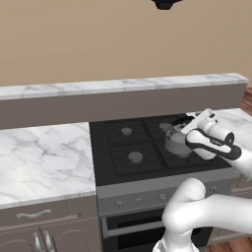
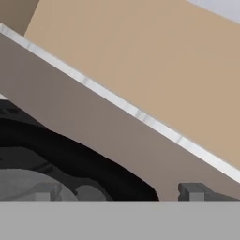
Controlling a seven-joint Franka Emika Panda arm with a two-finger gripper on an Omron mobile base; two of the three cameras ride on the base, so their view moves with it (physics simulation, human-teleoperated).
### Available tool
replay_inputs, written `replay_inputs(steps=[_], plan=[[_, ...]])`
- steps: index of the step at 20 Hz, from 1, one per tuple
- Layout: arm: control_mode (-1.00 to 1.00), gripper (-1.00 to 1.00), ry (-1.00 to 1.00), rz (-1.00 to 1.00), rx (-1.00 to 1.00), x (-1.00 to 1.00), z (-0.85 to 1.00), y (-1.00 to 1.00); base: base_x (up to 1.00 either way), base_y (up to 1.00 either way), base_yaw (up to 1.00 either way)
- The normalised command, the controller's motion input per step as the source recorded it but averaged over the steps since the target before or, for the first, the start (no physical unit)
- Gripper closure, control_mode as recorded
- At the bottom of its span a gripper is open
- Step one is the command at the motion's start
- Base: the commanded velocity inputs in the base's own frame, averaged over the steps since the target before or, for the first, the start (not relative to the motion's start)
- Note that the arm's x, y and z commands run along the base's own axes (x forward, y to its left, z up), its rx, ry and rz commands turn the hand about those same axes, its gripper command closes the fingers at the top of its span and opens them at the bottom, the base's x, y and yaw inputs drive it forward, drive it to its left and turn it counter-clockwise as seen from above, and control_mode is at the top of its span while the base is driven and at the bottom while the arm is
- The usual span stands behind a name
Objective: The kettle is done boiling. Turn off the stove, then wait for 300 timesteps before moving the kettle to the dining table.
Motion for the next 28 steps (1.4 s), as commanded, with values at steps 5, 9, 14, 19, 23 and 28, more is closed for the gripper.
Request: replay_inputs(steps=[5, 9, 14, 19, 23, 28], plan=[[-1.00, -1.00, 0.00, 0.00, -0.01, 0.00, -0.22, 0.00, 0.00, 0.00, 0.00], [-1.00, -1.00, 0.00, 0.00, -0.03, 0.00, -0.24, 0.00, 0.00, 0.00, 0.00], [-1.00, -1.00, 0.00, 0.00, -0.07, 0.00, -0.30, 0.00, 0.00, 0.00, 0.00], [-1.00, -1.00, 0.02, 0.00, -0.09, 0.00, -0.39, 0.00, 0.00, 0.00, 0.00], [-1.00, -1.00, 0.01, 0.00, -0.08, 0.00, -0.40, 0.00, 0.00, 0.00, 0.00], [-1.00, -1.00, 0.02, 0.00, -0.07, 0.00, -0.42, 0.00, 0.00, 0.00, 0.00]])
